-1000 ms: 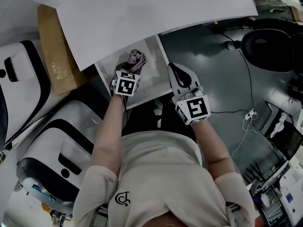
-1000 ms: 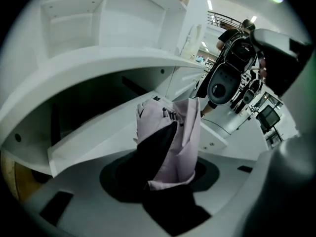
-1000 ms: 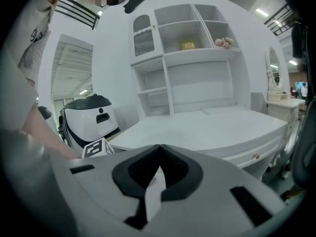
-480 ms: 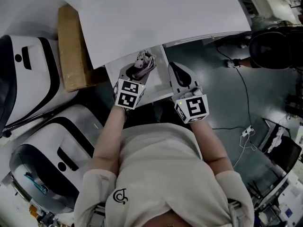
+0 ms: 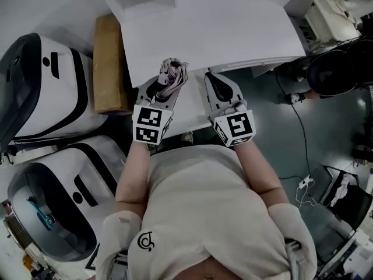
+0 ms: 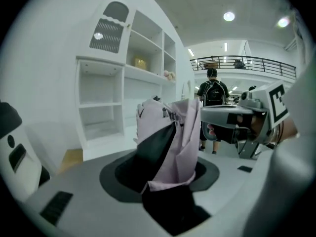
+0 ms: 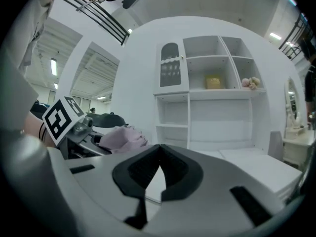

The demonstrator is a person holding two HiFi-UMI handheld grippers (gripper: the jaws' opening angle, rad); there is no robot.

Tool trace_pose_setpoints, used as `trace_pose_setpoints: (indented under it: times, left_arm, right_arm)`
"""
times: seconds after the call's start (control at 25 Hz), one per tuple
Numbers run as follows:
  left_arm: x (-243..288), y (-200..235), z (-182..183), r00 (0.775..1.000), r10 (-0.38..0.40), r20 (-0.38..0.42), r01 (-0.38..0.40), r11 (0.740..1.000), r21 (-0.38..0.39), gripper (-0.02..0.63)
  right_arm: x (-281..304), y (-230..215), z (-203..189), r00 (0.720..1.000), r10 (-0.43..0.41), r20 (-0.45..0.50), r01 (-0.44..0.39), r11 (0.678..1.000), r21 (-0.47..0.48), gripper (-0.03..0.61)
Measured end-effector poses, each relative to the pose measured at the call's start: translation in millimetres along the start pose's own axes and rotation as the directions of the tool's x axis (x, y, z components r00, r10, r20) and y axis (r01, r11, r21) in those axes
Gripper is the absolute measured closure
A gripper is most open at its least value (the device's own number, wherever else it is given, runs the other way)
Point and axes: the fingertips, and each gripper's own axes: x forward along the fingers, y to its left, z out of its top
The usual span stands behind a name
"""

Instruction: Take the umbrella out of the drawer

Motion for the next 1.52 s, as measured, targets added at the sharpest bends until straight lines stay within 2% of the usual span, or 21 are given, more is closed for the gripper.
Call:
trace_pose_setpoints:
  times: [0.2, 0.4, 0.68, 0.88, 1.04, 1.2, 1.52]
  left_arm:
    - [-37.2, 18.1, 48.7, 0.988, 0.066, 0.140, -0.067, 0.998, -0.001, 0.394]
    - [-76.6, 34.8, 83.1, 0.957, 0.124, 0.263, -0.123, 0.992, -0.020, 0.393]
    - [-122.0, 60.7, 93.6, 0.912, 0.228, 0.342, -0.219, 0.973, -0.065, 0.393]
    - [-139.6, 69.6, 96.0, 0.886, 0.271, 0.376, -0.260, 0.962, -0.079, 0.393]
    - [-140.8, 67.4, 94.8, 0.882, 0.276, 0.382, -0.266, 0.961, -0.079, 0.393]
    - [-137.3, 63.9, 88.1, 0.889, 0.272, 0.368, -0.262, 0.962, -0.077, 0.393]
    - [-132.2, 54.8, 83.1, 0.899, 0.267, 0.347, -0.262, 0.963, -0.061, 0.393]
  right_arm:
    - [11.4, 7.7, 23.2, 0.998, 0.046, 0.047, -0.046, 0.999, -0.007, 0.572]
    - [16.7, 19.5, 37.8, 0.994, 0.079, 0.076, -0.079, 0.997, -0.006, 0.572]
    - [23.6, 40.6, 58.8, 0.986, 0.135, 0.098, -0.131, 0.990, -0.049, 0.572]
    - [25.2, 52.5, 61.5, 0.982, 0.160, 0.096, -0.153, 0.986, -0.071, 0.572]
    - [25.3, 57.4, 61.4, 0.979, 0.181, 0.092, -0.176, 0.983, -0.059, 0.573]
    - [24.8, 62.2, 60.5, 0.976, 0.202, 0.084, -0.198, 0.979, -0.047, 0.574]
    - [21.3, 57.6, 59.6, 0.979, 0.190, 0.076, -0.188, 0.981, -0.037, 0.574]
